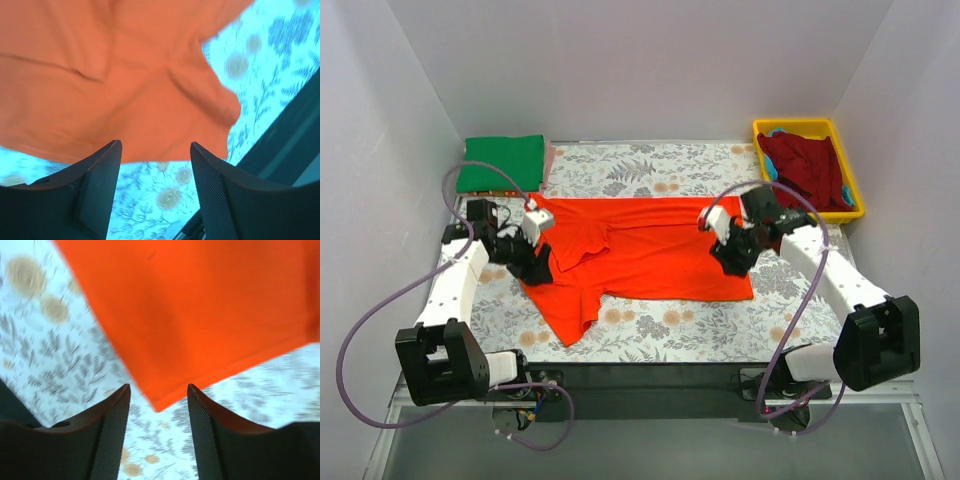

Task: Fold and stack the t-shirts
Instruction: Fold the tshirt

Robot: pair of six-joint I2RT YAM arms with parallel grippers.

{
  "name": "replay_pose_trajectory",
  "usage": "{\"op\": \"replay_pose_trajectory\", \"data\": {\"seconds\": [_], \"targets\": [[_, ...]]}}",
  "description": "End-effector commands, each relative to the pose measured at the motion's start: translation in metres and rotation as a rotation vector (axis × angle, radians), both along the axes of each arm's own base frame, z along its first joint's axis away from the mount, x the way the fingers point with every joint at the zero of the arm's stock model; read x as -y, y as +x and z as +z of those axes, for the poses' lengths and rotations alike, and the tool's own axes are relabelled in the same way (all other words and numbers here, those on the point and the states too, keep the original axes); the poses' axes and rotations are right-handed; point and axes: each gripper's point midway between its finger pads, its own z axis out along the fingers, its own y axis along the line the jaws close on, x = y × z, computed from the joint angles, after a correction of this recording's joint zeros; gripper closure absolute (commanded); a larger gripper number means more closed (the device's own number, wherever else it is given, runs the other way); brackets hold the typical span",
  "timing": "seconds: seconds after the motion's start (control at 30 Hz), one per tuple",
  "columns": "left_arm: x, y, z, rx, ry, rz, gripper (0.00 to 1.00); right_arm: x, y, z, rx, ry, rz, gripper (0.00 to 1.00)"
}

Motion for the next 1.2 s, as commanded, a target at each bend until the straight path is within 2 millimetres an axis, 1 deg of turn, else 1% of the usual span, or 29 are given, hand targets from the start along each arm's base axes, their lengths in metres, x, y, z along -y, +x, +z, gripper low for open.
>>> {"op": "replay_pose_trajectory", "data": {"seconds": [0.0,0.03,0.1,0.17,0.2,0.33,0.43,0.47,0.53,0.6,0.63,0.67,0.73,0.83,0.87,0.9,0.93,0.97,1.0,1.03,1.1,1.17], "targets": [[-0.009,-0.033,-0.035,0.005,0.092,-0.112,0.45,0.013,-0.048,-0.041,-0.088,-0.133,0.057,0.45],[-0.01,-0.035,-0.039,0.007,0.099,-0.113,0.45,0.016,-0.053,-0.048,-0.089,-0.158,0.06,0.47],[-0.011,-0.042,-0.048,-0.005,0.108,-0.114,0.46,0.013,-0.063,-0.057,-0.084,-0.172,0.075,0.49],[-0.011,-0.043,-0.051,-0.015,0.109,-0.107,0.46,0.011,-0.062,-0.063,-0.061,-0.192,0.083,0.52],[-0.011,-0.043,-0.052,-0.02,0.107,-0.096,0.47,0.016,-0.065,-0.071,-0.064,-0.221,0.081,0.54],[-0.011,-0.039,-0.05,-0.009,0.105,-0.077,0.47,0.027,-0.062,-0.087,-0.031,-0.289,0.085,0.54],[-0.012,-0.038,-0.051,-0.01,0.11,-0.076,0.47,0.034,-0.063,-0.098,-0.022,-0.324,0.091,0.56],[-0.013,-0.039,-0.053,-0.016,0.113,-0.075,0.47,0.035,-0.062,-0.1,-0.013,-0.326,0.103,0.57],[-0.015,-0.038,-0.055,-0.016,0.125,-0.073,0.47,0.047,-0.059,-0.109,0.021,-0.381,0.088,0.58],[-0.016,-0.038,-0.058,-0.02,0.129,-0.073,0.47,0.051,-0.059,-0.115,0.026,-0.393,0.09,0.59],[-0.017,-0.039,-0.059,-0.023,0.133,-0.074,0.47,0.052,-0.055,-0.116,0.043,-0.397,0.081,0.59],[-0.017,-0.039,-0.059,-0.021,0.135,-0.073,0.47,0.056,-0.059,-0.123,0.031,-0.409,0.084,0.58],[-0.019,-0.042,-0.065,-0.027,0.151,-0.076,0.47,0.059,-0.059,-0.126,0.025,-0.411,0.078,0.58],[-0.019,-0.046,-0.067,-0.031,0.154,-0.081,0.47,0.056,-0.055,-0.121,0.033,-0.387,0.067,0.58],[-0.02,-0.046,-0.067,-0.031,0.156,-0.079,0.48,0.052,-0.05,-0.109,0.052,-0.366,0.064,0.58],[-0.02,-0.046,-0.066,-0.025,0.157,-0.078,0.48,0.045,-0.05,-0.103,0.045,-0.326,0.077,0.58],[-0.019,-0.045,-0.065,-0.02,0.158,-0.079,0.48,0.046,-0.048,-0.097,0.046,-0.32,0.068,0.58],[-0.02,-0.045,-0.065,-0.019,0.156,-0.078,0.48,0.042,-0.051,-0.091,0.023,-0.293,0.079,0.58],[-0.019,-0.044,-0.064,-0.02,0.153,-0.076,0.48,0.036,-0.046,-0.082,0.035,-0.272,0.082,0.57],[-0.019,-0.042,-0.062,-0.016,0.151,-0.075,0.48,0.036,-0.043,-0.078,0.04,-0.268,0.086,0.57],[-0.018,-0.04,-0.06,-0.017,0.142,-0.075,0.48,0.033,-0.041,-0.073,0.035,-0.254,0.097,0.56],[-0.018,-0.037,-0.059,-0.019,0.143,-0.075,0.48,0.034,-0.043,-0.075,0.024,-0.256,0.111,0.56]]}}
